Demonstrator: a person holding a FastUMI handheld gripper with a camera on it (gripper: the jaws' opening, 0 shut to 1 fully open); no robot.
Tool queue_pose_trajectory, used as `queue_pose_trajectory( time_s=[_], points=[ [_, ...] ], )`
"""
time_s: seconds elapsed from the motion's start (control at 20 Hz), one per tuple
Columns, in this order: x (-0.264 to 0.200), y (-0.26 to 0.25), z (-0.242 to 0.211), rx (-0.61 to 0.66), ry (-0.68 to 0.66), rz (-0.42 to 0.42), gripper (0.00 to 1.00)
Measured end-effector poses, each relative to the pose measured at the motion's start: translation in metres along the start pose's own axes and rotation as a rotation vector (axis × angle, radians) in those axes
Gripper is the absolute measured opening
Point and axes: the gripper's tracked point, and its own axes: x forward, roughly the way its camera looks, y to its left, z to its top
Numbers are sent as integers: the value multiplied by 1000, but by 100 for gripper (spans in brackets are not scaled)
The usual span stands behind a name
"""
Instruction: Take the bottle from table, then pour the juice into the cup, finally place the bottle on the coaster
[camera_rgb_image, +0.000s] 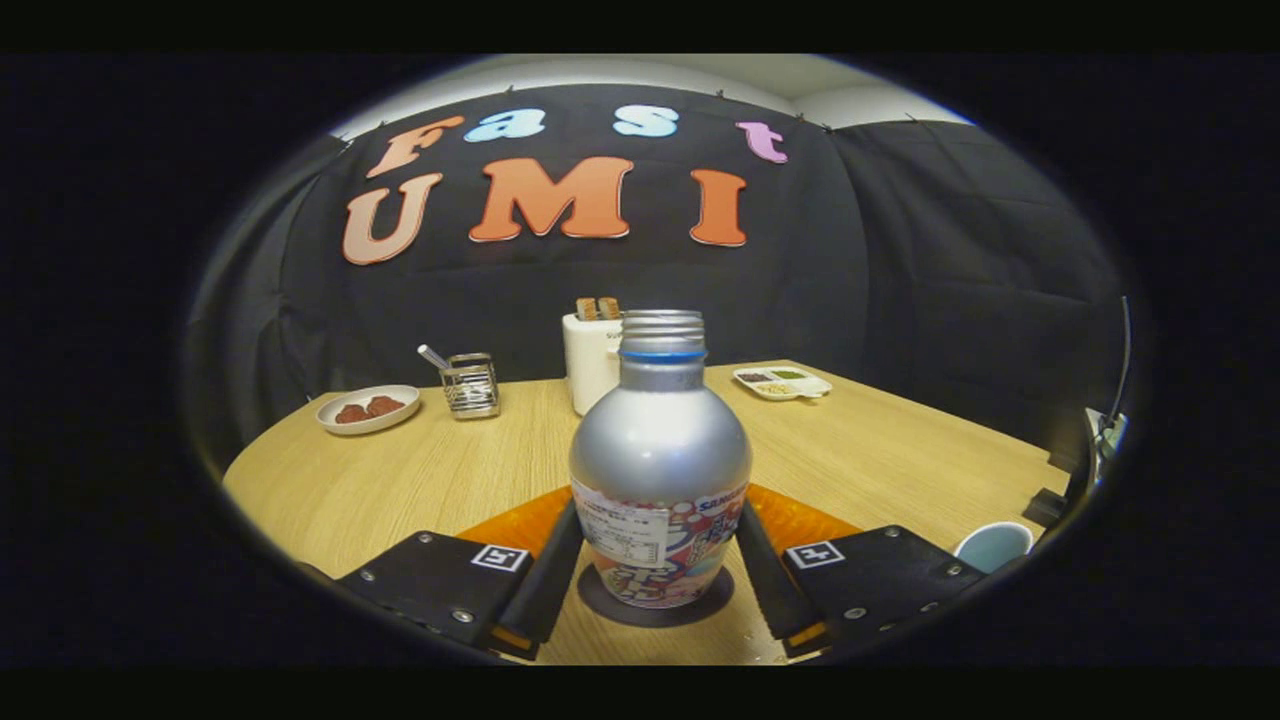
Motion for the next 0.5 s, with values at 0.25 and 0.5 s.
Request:
queue_pose_trajectory(
  time_s=[0.25, 0.5],
  points=[
    [0, 3, -6, 2, 5, -5, 80],
    [-7, 4, -22, -12, 60, 9, 97]
  ],
)
